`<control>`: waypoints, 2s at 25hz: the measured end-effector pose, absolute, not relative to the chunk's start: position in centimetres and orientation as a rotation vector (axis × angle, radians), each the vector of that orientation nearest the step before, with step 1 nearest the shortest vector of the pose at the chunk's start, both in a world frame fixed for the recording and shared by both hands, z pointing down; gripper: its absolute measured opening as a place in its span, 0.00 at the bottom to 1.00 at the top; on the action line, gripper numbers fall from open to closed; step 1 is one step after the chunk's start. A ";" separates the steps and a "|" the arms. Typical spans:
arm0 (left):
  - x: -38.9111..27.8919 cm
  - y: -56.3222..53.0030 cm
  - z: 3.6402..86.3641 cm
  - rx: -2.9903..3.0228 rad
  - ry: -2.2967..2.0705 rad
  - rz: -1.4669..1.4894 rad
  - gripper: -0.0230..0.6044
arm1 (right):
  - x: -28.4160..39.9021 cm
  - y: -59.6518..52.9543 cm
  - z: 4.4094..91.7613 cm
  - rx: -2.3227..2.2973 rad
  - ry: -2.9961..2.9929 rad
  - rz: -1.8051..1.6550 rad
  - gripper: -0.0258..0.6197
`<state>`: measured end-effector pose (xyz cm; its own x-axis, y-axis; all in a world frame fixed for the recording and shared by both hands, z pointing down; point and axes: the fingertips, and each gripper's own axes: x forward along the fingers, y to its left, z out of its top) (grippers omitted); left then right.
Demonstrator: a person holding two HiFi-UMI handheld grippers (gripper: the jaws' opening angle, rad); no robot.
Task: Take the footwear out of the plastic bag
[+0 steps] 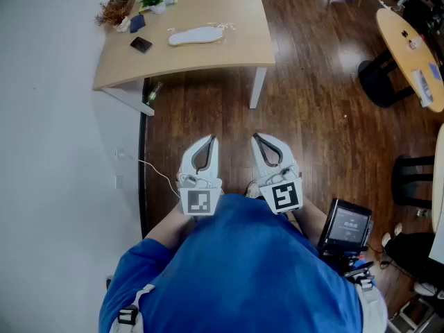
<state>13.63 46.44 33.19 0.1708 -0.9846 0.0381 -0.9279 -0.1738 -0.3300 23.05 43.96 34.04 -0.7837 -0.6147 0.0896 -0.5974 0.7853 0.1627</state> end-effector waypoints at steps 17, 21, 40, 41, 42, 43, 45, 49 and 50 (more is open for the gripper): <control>14.1 42.5 34.9 -2.235 1.964 -0.350 0.05 | 24.4 38.8 36.7 0.896 -2.856 0.031 0.04; 12.5 40.1 35.9 -2.254 1.950 -0.364 0.05 | 23.0 36.6 37.5 0.904 -2.837 0.040 0.04; -3.8 26.2 37.4 -2.404 1.844 -0.312 0.05 | 8.7 22.4 39.9 1.028 -2.677 -0.005 0.04; -4.5 25.7 37.5 -2.410 1.842 -0.311 0.05 | 8.2 21.9 39.8 1.040 -2.673 -0.001 0.04; -5.1 25.2 37.6 -2.414 1.844 -0.305 0.05 | 7.7 21.5 39.8 1.049 -2.669 0.003 0.04; -5.7 24.7 37.6 -2.416 1.846 -0.300 0.05 | 7.2 21.0 39.9 1.053 -2.666 0.007 0.04; -6.7 23.7 37.9 -2.422 1.851 -0.309 0.05 | 6.5 20.2 40.1 1.055 -2.659 0.016 0.04; -7.6 21.5 38.7 -2.421 1.855 -0.321 0.05 | 6.0 18.0 40.8 1.058 -2.649 0.041 0.04; -7.7 21.0 38.8 -2.422 1.859 -0.320 0.05 | 5.9 17.4 41.0 1.055 -2.649 0.049 0.04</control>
